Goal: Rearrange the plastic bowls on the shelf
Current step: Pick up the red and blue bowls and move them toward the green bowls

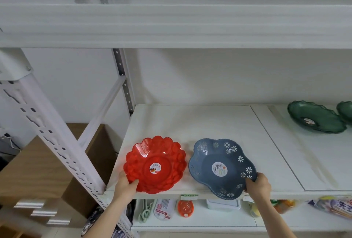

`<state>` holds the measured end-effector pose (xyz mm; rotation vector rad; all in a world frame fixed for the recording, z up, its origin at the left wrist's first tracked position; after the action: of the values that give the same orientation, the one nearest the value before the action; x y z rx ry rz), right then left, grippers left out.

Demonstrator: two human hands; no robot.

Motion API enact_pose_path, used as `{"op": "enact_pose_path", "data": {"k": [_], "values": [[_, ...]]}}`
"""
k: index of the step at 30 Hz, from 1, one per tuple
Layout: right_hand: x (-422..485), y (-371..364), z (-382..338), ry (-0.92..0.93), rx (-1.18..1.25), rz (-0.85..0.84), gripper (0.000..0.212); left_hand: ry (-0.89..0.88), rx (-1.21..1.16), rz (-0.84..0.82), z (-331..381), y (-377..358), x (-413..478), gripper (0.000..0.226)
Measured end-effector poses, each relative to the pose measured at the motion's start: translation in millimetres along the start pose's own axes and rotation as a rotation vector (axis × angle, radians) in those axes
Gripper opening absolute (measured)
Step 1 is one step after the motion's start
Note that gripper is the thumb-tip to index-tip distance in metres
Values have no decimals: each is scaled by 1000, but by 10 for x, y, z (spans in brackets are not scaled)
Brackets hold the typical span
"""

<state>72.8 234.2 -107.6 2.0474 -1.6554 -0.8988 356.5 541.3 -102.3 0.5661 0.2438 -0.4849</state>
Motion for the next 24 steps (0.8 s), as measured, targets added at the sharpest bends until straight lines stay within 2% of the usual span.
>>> {"op": "enact_pose_path", "data": {"k": [13, 24], "values": [[149, 570, 25, 10, 106, 62, 16, -33, -48, 10, 349, -223, -247, 52], [784, 1805, 231, 67, 158, 54, 15, -29, -165, 45, 1227, -1242, -1069, 55]]}}
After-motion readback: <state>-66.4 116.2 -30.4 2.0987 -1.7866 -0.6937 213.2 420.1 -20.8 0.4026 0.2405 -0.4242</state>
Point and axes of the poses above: each hand's wrist, its own x-axis towards the middle knuckle, its own y-axis out of the back of the hand, z = x × y, the point moved 1 cm from there along x, towards the middle knuckle, and after that the axes turned 1 degree about -x, right-handed, at the moved point
